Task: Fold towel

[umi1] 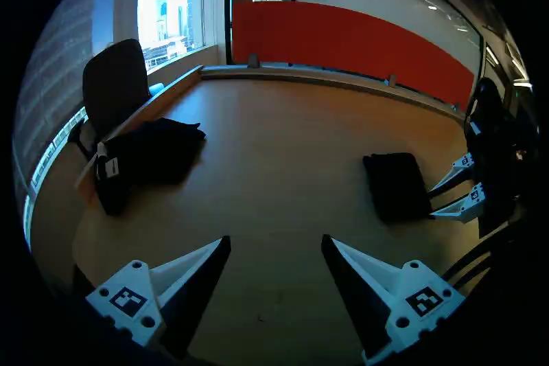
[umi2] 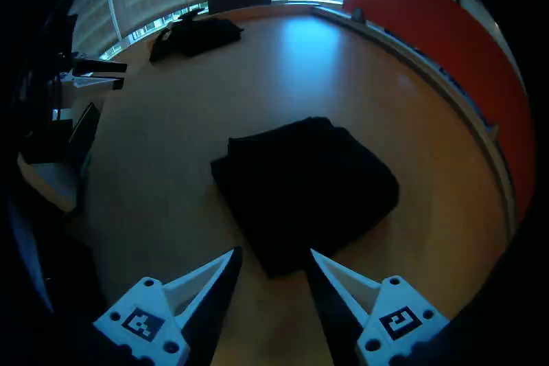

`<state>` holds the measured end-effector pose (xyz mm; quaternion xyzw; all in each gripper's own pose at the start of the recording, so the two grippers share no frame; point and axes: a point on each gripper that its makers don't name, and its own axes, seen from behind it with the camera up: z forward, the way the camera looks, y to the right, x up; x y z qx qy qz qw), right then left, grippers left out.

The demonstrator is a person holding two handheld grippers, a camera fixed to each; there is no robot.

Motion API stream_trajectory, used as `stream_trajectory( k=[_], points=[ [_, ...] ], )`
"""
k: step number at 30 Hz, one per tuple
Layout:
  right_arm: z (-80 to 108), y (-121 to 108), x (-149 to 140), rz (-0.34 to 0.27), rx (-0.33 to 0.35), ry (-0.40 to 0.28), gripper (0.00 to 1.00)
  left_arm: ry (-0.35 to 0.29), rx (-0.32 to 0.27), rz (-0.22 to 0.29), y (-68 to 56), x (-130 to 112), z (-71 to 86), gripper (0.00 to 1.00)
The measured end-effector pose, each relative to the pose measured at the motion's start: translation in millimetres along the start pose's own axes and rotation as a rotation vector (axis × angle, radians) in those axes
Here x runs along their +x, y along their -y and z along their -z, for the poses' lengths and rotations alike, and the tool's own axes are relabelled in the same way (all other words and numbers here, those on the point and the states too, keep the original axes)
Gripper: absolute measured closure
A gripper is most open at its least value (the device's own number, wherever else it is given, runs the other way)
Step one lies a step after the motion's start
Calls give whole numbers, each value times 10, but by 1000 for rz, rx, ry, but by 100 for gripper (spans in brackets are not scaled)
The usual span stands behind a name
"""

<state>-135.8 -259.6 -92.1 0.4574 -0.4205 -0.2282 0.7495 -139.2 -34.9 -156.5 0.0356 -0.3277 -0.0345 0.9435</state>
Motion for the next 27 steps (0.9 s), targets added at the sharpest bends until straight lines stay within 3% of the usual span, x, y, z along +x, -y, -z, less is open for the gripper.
stream_trajectory(
  k=[14, 22, 27],
  points=[
    [-57, -30, -234, -63, -37, 42, 37, 5, -9, -6, -39, -14, -21, 2],
    [-72, -73, -257, -118, -62, 46, 67, 4, -9, -9, -26, 1, -17, 2],
    [-82, -62, -256, -147, -57, 41, 77, 6, -9, -11, -15, -5, -15, 2]
  ],
)
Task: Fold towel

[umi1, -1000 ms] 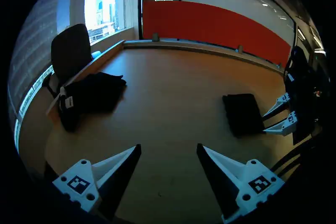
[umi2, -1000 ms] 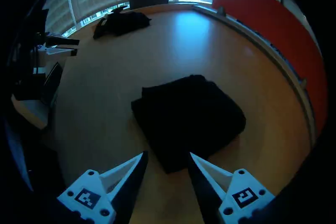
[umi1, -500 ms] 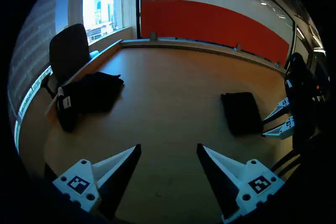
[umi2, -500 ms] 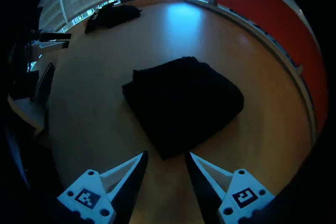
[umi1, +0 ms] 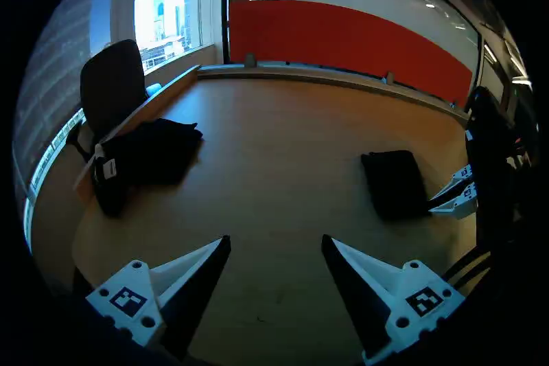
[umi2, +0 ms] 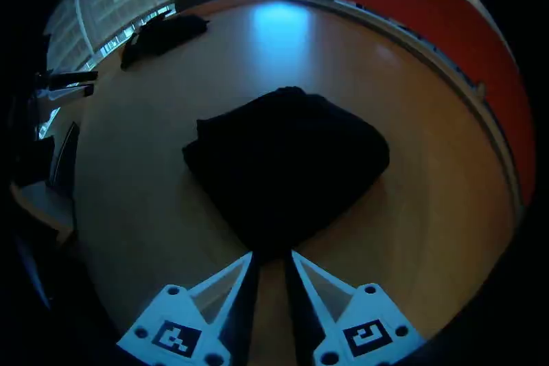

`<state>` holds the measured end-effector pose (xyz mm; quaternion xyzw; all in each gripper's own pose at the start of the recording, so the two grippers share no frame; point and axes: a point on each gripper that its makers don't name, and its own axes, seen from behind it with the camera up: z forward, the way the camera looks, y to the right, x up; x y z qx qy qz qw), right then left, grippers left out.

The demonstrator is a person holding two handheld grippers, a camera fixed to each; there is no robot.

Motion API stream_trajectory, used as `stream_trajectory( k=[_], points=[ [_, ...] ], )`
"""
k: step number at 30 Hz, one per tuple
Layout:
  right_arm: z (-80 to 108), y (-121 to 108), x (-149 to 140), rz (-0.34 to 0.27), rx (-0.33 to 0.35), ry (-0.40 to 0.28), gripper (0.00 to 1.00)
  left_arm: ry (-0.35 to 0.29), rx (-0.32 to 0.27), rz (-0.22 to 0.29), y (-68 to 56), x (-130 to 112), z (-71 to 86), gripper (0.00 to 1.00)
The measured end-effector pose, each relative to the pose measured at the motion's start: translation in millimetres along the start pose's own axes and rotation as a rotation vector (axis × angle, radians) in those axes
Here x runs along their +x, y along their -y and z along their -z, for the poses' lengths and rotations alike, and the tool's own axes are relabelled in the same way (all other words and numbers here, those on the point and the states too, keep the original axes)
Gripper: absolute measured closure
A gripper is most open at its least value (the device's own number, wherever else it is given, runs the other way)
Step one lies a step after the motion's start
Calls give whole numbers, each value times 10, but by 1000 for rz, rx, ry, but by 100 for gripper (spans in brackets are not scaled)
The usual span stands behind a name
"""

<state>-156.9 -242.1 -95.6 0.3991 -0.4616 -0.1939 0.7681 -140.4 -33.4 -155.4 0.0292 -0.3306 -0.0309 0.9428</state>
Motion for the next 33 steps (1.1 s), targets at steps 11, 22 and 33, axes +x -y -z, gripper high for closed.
stream_trajectory(
  k=[11, 22, 33],
  points=[
    [63, -1, 27, -20, 0, -19, 92, 1, -10, -8, -15, 6, 0, 2],
    [337, -170, 371, -6, -37, -110, 94, -7, -16, -19, 9, 100, -22, 1],
    [758, -359, 1015, 15, -45, -210, 94, -27, -27, -40, -31, 259, -37, 2]
  ],
)
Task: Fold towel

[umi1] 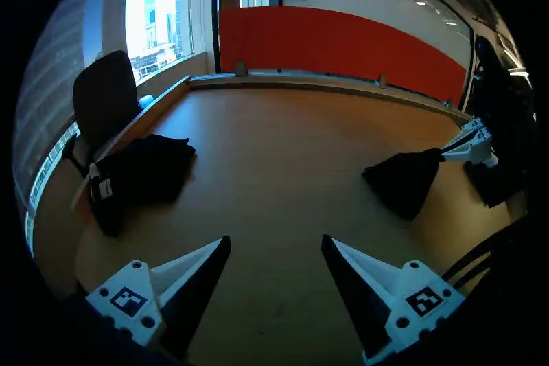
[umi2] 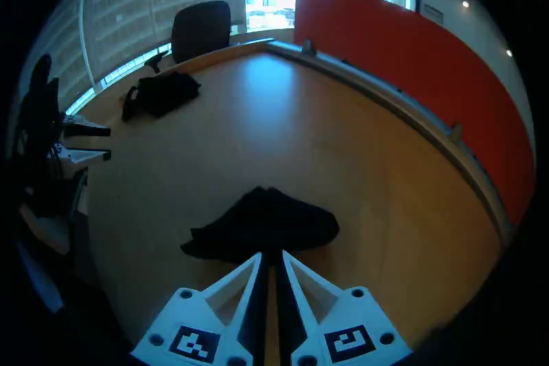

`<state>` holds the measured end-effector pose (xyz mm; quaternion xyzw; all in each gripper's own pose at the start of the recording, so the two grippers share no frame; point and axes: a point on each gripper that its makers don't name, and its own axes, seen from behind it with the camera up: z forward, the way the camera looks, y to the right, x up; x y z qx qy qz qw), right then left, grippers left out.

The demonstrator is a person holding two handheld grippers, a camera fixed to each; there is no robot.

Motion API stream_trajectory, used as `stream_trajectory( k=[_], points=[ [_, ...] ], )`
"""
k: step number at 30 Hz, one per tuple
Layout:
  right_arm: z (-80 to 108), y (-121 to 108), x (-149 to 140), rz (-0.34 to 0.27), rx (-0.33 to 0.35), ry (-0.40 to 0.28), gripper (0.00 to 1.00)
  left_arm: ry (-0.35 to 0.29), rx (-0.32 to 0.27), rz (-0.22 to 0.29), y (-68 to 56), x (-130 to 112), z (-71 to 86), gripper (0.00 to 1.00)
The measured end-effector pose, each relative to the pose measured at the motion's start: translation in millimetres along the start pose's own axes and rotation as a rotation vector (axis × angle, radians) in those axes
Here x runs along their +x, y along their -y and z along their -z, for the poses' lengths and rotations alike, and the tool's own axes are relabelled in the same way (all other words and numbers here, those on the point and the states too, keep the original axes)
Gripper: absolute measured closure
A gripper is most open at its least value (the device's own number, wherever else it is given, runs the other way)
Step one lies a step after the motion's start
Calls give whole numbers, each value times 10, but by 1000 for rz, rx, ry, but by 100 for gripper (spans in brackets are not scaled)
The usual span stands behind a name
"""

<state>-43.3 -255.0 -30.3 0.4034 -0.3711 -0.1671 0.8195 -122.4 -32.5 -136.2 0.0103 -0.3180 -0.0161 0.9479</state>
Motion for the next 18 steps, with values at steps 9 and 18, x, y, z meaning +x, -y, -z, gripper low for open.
stream_trajectory(
  k=[9, 18],
  points=[
    [301, -188, 537, 11, -9, -88, 94, -15, -10, 1, -8, 127, -25, 2],
    [578, -457, 615, -3, -49, -108, 94, -28, -12, 4, -4, 228, -44, 2]
  ],
)
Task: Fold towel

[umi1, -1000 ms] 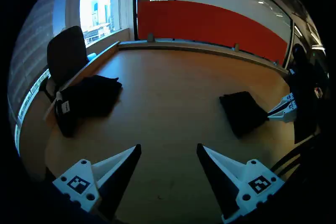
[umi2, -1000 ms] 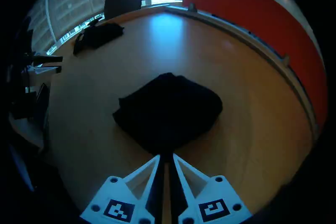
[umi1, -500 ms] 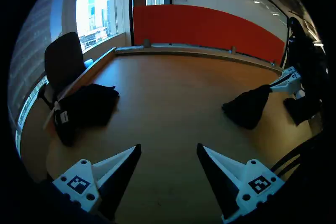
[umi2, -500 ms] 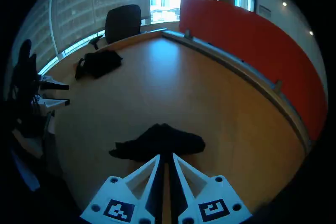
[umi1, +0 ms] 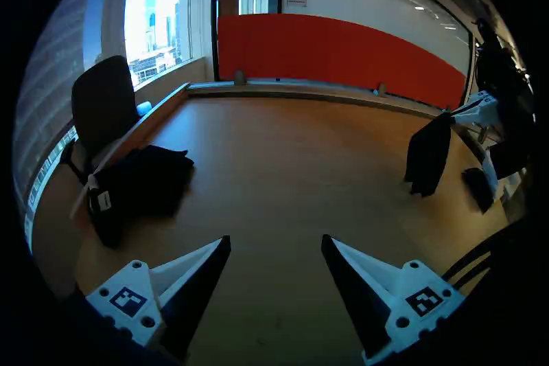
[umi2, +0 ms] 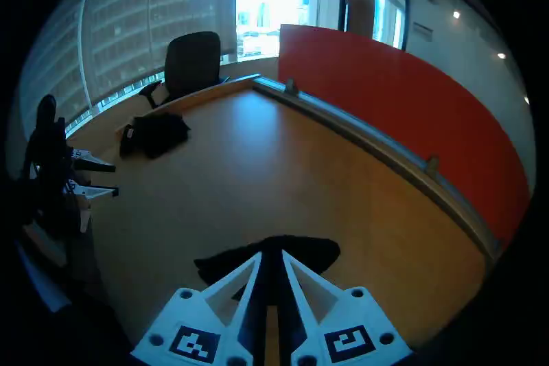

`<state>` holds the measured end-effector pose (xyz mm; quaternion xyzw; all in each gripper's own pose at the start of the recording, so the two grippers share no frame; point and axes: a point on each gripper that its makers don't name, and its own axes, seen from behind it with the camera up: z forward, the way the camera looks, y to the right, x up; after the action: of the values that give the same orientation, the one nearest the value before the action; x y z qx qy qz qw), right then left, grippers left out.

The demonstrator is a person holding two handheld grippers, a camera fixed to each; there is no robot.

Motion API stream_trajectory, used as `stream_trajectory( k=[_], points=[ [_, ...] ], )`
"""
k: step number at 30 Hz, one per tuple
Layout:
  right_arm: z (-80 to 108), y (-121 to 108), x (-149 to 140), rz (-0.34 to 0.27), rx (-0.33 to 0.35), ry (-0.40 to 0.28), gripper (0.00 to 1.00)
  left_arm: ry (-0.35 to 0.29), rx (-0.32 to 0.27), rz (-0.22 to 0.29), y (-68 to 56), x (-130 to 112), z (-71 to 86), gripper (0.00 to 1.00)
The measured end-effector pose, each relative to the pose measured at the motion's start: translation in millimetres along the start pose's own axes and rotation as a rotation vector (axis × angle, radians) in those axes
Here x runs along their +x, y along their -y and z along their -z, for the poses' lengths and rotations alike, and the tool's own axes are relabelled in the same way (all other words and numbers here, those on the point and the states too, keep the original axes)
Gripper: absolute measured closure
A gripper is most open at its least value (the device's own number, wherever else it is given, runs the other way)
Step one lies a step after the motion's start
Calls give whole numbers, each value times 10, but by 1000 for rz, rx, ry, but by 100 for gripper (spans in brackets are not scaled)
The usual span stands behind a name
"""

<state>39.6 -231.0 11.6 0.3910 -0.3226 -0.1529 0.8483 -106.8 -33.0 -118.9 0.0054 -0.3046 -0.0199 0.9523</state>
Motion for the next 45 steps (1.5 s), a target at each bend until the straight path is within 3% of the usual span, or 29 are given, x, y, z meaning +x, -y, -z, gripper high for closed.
stream_trajectory(
  k=[14, 33, 45],
  points=[
    [438, -573, -231, -73, -82, -9, 94, 4, -14, -26, -105, 76, -90, 2],
    [1126, -1598, -783, -149, -215, 25, 94, 21, -26, -68, -308, 148, -160, 2],
    [1453, -2153, -1012, -201, -288, 22, 95, 25, -30, -87, -460, 195, -188, 2]
  ],
)
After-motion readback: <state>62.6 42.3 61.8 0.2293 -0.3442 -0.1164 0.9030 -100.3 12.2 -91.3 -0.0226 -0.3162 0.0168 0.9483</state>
